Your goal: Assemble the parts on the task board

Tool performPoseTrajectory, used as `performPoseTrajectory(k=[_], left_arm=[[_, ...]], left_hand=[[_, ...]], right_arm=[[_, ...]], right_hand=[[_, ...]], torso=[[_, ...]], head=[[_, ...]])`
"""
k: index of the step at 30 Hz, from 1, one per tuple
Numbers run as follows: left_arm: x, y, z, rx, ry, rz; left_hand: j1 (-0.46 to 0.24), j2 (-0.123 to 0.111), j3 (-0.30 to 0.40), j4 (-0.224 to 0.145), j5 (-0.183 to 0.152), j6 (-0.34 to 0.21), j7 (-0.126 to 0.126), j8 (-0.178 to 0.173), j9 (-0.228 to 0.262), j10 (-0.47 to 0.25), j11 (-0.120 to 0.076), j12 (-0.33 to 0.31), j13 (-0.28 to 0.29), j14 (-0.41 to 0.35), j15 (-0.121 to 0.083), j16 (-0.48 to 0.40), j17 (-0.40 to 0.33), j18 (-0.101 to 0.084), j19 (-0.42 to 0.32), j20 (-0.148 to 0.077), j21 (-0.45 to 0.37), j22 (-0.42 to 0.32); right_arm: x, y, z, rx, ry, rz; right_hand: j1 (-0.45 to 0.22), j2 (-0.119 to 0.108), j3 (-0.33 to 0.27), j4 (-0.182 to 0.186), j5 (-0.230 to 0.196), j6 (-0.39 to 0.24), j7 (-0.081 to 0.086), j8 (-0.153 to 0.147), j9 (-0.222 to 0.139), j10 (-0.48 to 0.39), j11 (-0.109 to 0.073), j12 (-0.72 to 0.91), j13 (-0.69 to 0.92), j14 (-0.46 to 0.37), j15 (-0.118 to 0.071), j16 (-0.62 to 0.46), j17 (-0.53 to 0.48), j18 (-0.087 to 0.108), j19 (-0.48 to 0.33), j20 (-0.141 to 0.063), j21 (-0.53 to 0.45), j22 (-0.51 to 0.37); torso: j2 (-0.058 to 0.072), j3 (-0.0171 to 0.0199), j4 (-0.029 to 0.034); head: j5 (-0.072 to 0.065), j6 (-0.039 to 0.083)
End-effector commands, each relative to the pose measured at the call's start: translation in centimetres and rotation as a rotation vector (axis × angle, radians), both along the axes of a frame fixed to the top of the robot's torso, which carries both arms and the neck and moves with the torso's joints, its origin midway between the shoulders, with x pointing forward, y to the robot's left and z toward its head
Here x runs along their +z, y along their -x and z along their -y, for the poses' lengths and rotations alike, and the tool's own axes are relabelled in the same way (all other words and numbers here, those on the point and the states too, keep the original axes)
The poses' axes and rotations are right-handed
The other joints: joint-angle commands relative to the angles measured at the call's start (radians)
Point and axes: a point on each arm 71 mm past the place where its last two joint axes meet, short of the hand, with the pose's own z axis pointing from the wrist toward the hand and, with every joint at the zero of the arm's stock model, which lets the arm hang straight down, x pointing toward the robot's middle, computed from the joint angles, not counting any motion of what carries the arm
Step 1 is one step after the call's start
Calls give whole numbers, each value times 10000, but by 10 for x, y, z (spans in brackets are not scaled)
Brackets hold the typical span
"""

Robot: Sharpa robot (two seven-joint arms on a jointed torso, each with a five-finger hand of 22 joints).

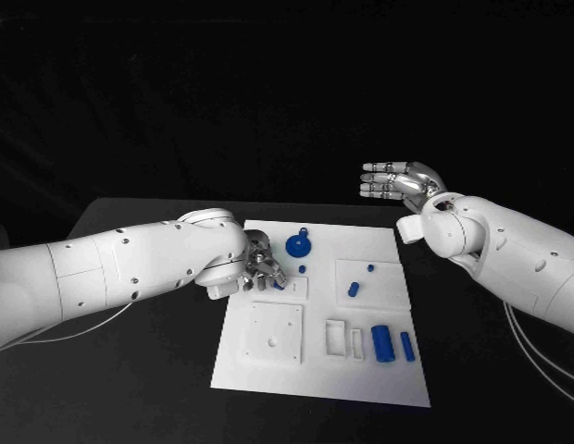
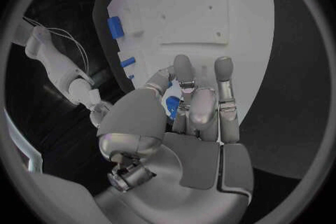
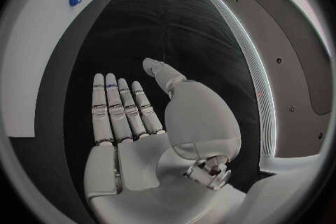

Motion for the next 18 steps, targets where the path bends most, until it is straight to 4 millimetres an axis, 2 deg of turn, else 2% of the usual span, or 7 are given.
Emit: performPoseTrajectory(k=[1,3,6,10,18], left_arm=[[-2,3,4,-268,-133,-213],[-2,3,4,-287,-137,-228],[-3,3,5,-316,-130,-268],[-3,3,6,-337,-111,-322],[-4,3,7,-370,-110,-384]], left_hand=[[-10,122,380,-306,60,2202,-1231,27,3568,450,-117,56,-17,61,38,-14,-1,131,-10,57,40,176],[-10,122,380,-306,60,2202,-1231,27,3568,450,-117,56,-17,61,38,-14,-1,131,-10,57,40,176],[-52,187,326,-207,-154,2284,-1246,48,3588,451,-102,90,-14,68,46,-4,28,133,-7,75,34,174],[-76,235,267,-106,-255,2361,-1258,54,3615,451,-85,103,-18,72,59,-6,33,139,-5,99,26,172],[-67,280,179,39,-361,2468,-1271,7,3668,452,-71,126,-40,82,78,-5,59,202,6,183,5,174]], right_arm=[[0,0,-2,207,21,60],[-1,0,-2,205,21,54],[-2,1,-2,206,21,39],[-2,1,-2,208,19,23],[-4,1,-2,209,20,5]], right_hand=[[-1,-28,-30,-39,34,21,-6,-34,-14,-74,-8,-38,-10,-87,-7,-58,-17,-190,-34,-1,-10,-14],[-1,-28,-30,-39,34,21,-6,-34,-14,-74,-8,-38,-10,-87,-7,-58,-17,-190,-34,-1,-10,-14],[-8,-25,-22,-39,55,15,-5,-33,-13,-81,-8,-38,-10,-89,-5,-57,-17,-192,-40,0,-10,-14],[-7,-24,-17,-41,62,16,-4,-32,-13,-82,-7,-39,-10,-91,-4,-57,-17,-192,-40,0,-10,-14],[-25,-46,56,-65,354,10,-1,-33,-13,-83,-5,-39,-11,-96,-5,-58,-17,-191,-41,0,-10,-14]], torso=[[8,6,1],[9,10,-2],[7,6,5],[3,8,7],[-3,-10,-1]], head=[[4,-14],[7,-16],[10,-29],[16,-37],[17,-42]])
